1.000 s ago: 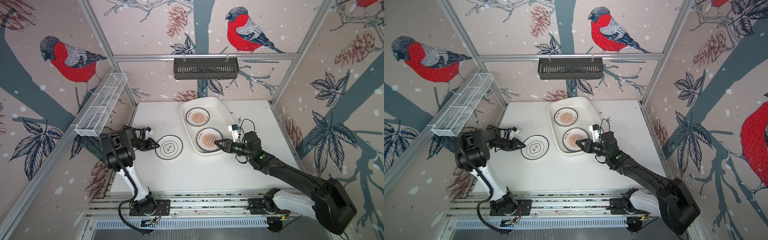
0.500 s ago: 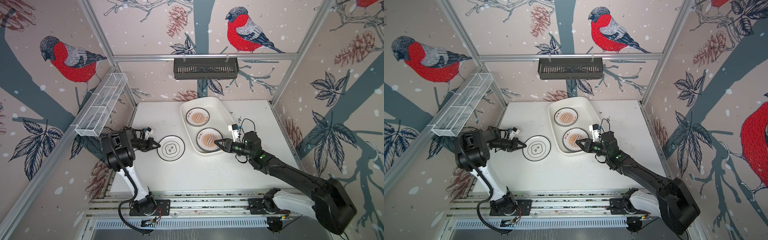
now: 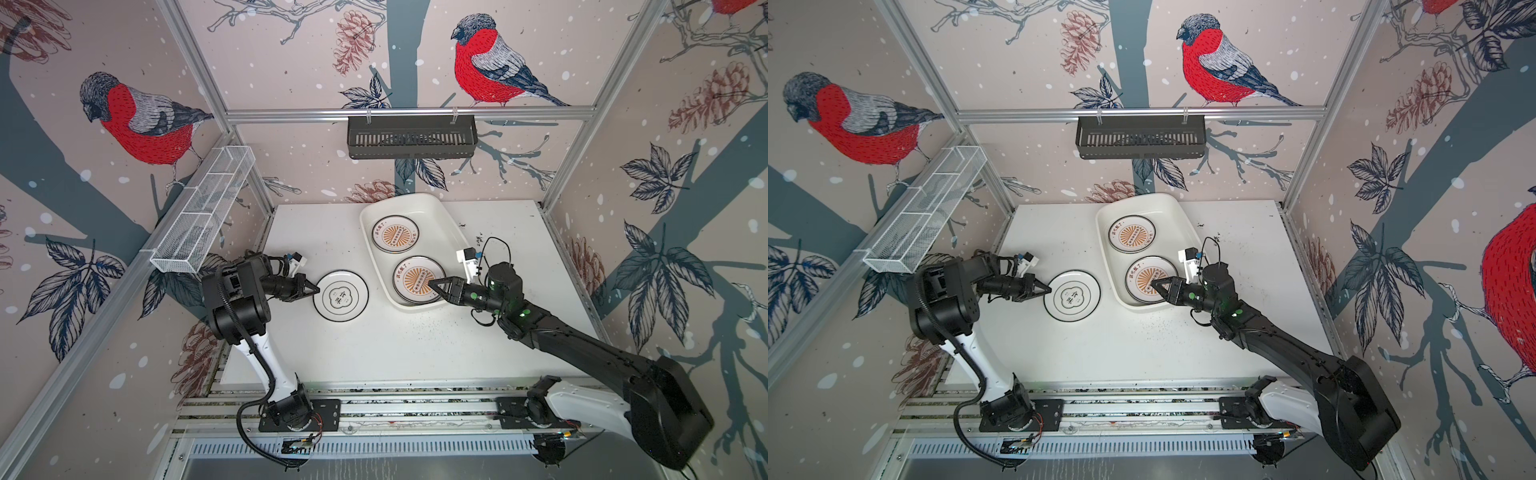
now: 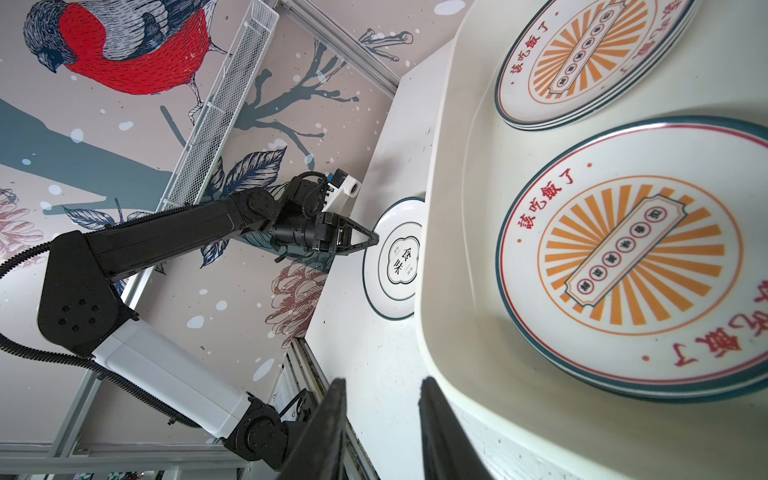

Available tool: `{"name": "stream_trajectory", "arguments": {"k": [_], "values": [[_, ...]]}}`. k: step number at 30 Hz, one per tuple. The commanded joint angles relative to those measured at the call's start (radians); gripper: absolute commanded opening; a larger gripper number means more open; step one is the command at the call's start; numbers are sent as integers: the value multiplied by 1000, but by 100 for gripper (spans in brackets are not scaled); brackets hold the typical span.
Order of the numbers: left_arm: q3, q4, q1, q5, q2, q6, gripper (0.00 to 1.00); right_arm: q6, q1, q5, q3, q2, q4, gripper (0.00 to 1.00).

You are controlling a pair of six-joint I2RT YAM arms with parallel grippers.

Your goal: Place the plates into the plastic bin on the countertop

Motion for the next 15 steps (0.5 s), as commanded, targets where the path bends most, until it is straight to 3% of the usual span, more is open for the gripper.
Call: {"name": "stream_trajectory", "arguments": {"k": [1, 15], "values": [[8, -72, 5, 41, -14, 45, 0, 9, 1, -2, 9, -3, 32, 32], [44, -189, 46, 184, -7, 84, 0, 8, 2, -5, 6, 4, 42, 31]]}}
